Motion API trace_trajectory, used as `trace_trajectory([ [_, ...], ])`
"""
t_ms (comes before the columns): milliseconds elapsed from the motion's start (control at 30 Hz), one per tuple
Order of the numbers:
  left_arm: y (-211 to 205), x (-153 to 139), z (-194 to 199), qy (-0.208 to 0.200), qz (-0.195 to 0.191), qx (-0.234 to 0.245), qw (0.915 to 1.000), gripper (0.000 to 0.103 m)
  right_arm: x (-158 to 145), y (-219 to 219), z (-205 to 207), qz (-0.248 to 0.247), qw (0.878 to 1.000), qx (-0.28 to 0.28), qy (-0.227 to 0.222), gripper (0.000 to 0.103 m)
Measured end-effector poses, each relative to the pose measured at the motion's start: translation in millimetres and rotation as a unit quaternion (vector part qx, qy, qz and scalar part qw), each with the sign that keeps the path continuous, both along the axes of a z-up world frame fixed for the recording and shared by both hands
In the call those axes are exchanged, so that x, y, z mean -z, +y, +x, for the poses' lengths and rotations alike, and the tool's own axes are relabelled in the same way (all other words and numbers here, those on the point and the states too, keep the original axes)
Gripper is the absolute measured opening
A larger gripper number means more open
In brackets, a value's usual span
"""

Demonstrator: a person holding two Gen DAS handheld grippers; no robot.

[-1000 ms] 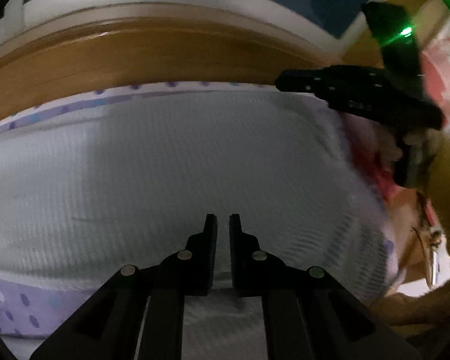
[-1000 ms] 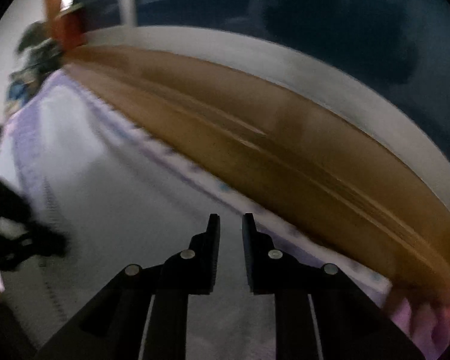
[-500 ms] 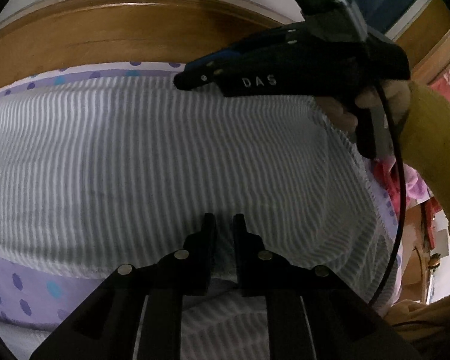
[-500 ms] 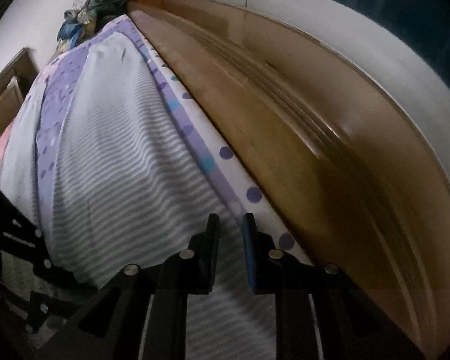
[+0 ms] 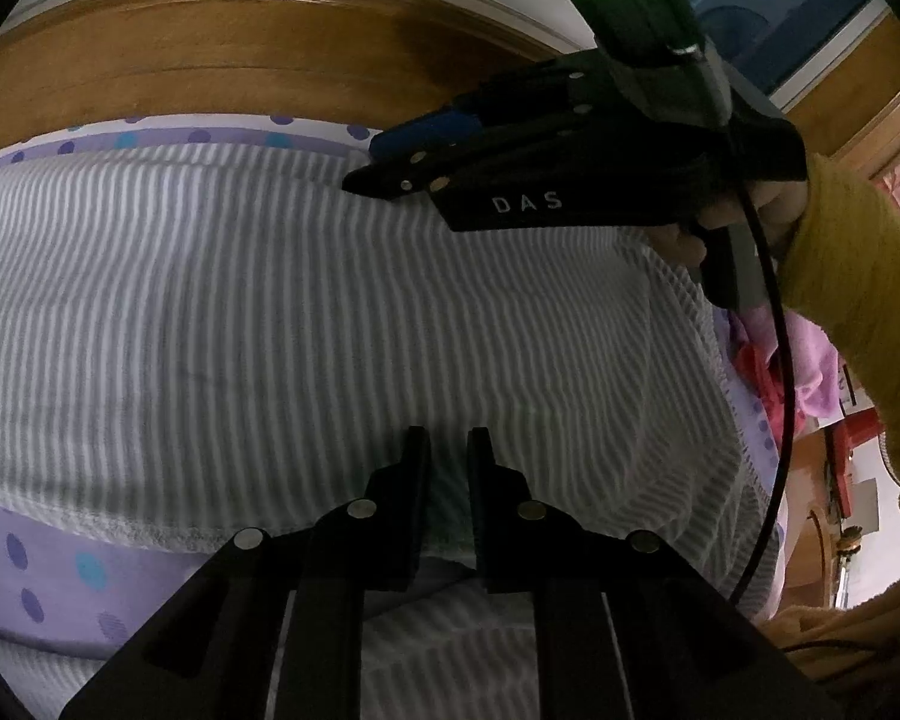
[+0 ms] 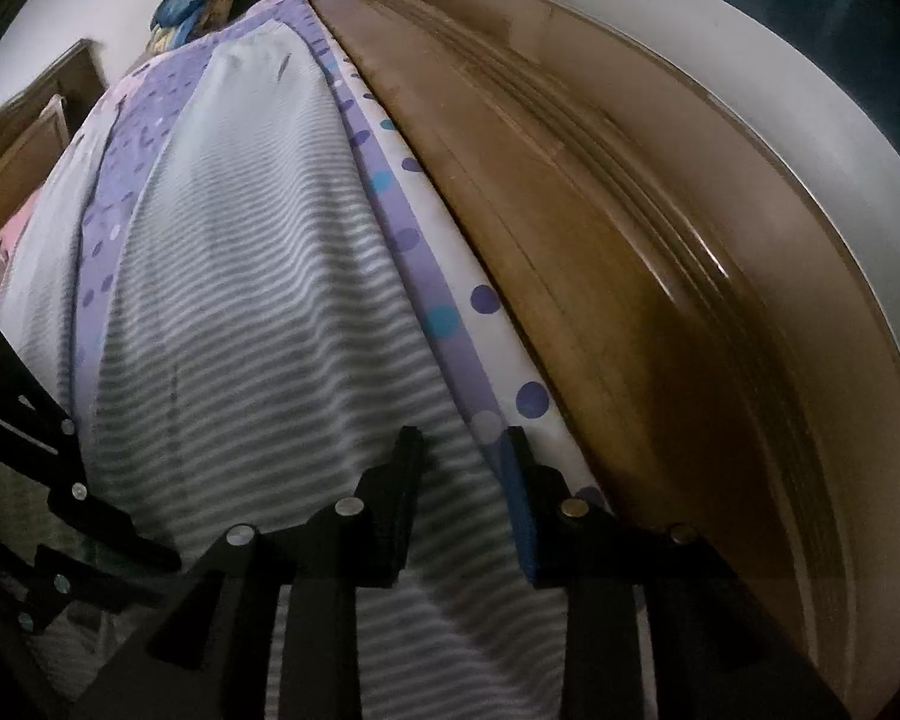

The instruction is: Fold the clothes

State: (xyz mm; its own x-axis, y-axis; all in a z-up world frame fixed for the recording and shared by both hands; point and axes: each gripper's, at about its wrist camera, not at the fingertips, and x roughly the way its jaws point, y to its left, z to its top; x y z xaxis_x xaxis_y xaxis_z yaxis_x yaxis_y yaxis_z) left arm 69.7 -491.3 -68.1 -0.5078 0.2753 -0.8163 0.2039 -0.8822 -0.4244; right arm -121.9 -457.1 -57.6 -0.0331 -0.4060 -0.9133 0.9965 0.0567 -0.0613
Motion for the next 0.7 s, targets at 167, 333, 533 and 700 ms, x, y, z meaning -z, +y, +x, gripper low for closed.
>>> trace_trajectory([
  [167,-2.6,1.5,2.5,0.001,0.005,-0.002,1.0000,0.013,-2.1,17.2,6.6,-0.042,0.998,0.023,0.047,0.001],
  [333,-3.5,3.1,4.7,0.003,0.005,-0.001,1.0000,0.013,-0.7,23.3,-8.7,-0.060,0.994,0.071,0.064,0.000],
  [533,-8.2,4.2,4.6,-0.002,0.013,-0.001,0.9999,0.013,-1.9,37.2,-14.9,-0.060,0.992,0.095,0.058,0.002],
  [700,-7.5,-1.3,-1.6,-0.004,-0.004,0.009,0.9999,0.013,-42.5,106.2,-27.1,-0.099,0.983,0.153,0.025,0.010],
])
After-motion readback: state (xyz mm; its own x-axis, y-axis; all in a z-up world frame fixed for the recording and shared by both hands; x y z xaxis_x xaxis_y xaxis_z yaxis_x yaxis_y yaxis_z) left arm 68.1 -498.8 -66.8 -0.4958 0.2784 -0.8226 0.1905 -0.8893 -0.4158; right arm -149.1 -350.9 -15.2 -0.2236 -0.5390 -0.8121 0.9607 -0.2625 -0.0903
